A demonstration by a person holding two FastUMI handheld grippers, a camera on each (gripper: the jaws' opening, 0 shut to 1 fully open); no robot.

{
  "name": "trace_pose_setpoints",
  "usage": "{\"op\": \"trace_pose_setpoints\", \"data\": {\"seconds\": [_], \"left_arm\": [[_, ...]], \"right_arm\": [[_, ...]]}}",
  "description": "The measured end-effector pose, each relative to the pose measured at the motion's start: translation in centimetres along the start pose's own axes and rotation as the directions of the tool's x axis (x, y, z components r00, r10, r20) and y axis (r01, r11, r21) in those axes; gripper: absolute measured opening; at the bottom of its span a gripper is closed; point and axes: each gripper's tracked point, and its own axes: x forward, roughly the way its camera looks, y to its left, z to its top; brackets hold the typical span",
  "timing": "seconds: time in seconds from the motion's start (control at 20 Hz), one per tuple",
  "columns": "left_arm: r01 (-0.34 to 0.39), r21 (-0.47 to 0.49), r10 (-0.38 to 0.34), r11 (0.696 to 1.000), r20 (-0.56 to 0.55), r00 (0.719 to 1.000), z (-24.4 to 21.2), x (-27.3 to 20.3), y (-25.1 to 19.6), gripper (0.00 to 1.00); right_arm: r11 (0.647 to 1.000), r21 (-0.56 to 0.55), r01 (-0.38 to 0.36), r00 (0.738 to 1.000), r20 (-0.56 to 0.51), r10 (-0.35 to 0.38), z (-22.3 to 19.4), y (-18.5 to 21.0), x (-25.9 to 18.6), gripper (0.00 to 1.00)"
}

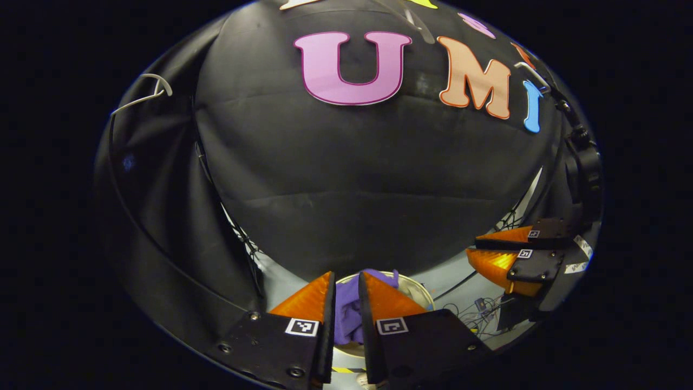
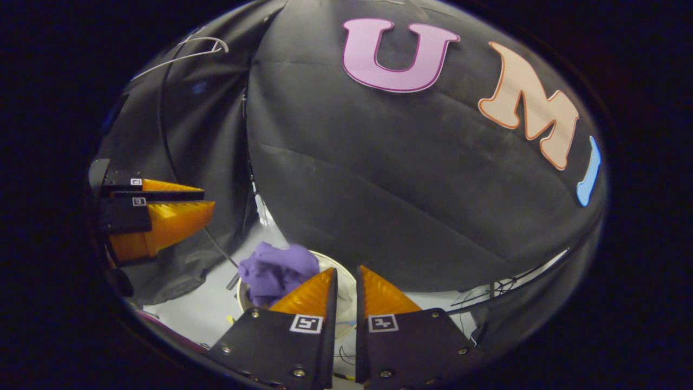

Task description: Grasp the clothes on the hanger with both hands and then place them into the laundry hamper below.

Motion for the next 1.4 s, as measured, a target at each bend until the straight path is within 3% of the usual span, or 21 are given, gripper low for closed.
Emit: {"op": "trace_pose_setpoints", "data": {"seconds": [0.6,0.8,1.05,1.2,1.4], "left_arm": [[-0.003,-0.007,0.003,1.000,0.043,0.999,1.4,-1.4,0.5,0.25],[0.004,0.014,-0.006,1.000,0.145,0.989,4.9,-4.3,0.4,0.25],[0.045,0.028,-0.051,0.999,0.314,0.948,10.9,-10.1,-1.2,0.25],[0.065,0.068,-0.087,0.996,0.413,0.906,13.9,-14.5,-2.4,0.25],[0.096,0.089,-0.127,0.991,0.474,0.871,15.2,-20.5,-3.3,0.24]], "right_arm": [[0.999,0.016,0.030,0.997,0.073,-0.032,2.2,-0.2,-1.7,0.16],[0.996,0.057,0.068,0.984,0.160,-0.077,4.8,-1.0,-4.9,0.16],[0.981,0.141,0.131,0.939,0.299,-0.168,8.6,-2.3,-12.1,0.16],[0.967,0.191,0.168,0.897,0.377,-0.231,9.6,-2.8,-18.0,0.16],[0.941,0.272,0.201,0.843,0.441,-0.308,11.1,-4.0,-25.8,0.16]]}}
